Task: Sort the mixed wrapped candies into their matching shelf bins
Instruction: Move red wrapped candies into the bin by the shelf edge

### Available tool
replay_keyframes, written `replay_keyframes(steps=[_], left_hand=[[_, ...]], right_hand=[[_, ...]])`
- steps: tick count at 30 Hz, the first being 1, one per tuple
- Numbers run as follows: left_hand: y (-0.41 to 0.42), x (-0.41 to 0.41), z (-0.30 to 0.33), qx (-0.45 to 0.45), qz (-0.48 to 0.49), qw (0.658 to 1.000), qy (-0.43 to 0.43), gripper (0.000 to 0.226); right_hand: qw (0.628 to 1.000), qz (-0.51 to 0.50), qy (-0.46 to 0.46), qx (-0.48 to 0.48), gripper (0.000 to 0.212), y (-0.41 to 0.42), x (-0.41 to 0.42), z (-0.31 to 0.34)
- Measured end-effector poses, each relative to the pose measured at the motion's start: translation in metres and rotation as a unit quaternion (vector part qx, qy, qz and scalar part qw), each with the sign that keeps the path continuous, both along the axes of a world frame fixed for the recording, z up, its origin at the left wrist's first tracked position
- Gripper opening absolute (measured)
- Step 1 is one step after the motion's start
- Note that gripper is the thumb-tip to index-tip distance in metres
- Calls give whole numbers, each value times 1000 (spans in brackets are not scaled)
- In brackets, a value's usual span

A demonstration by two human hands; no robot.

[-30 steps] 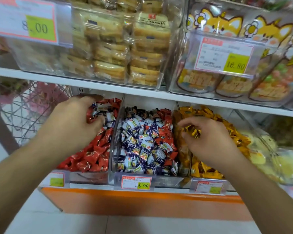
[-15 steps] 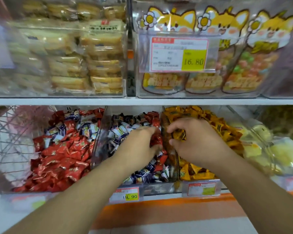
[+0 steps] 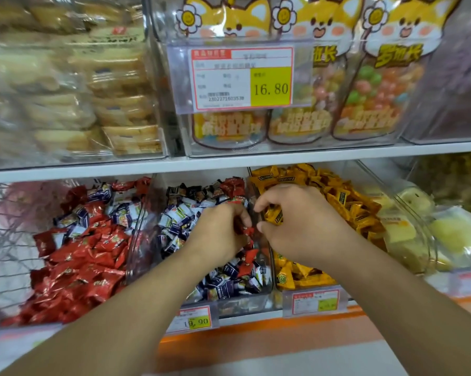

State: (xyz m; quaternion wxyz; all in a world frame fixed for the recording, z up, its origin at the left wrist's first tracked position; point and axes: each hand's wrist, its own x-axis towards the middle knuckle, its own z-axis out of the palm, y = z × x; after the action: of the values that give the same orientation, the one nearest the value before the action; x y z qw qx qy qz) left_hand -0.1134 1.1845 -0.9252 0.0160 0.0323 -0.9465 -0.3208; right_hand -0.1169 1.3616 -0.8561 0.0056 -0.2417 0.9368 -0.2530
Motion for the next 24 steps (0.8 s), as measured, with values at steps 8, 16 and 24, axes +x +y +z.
replay_keyframes(steps=[8, 16, 24], left_hand=[[-12, 22, 17, 110, 43, 990, 79, 26], [-48, 84, 58, 258, 78, 957, 107, 22], [-138, 118, 66, -39, 263, 951, 155, 19]], right_hand=[[1000, 0, 9, 15, 25, -2, 1, 0], [996, 50, 57, 44, 37, -21, 15, 2], [993, 66, 55, 81, 25, -37, 25, 6]])
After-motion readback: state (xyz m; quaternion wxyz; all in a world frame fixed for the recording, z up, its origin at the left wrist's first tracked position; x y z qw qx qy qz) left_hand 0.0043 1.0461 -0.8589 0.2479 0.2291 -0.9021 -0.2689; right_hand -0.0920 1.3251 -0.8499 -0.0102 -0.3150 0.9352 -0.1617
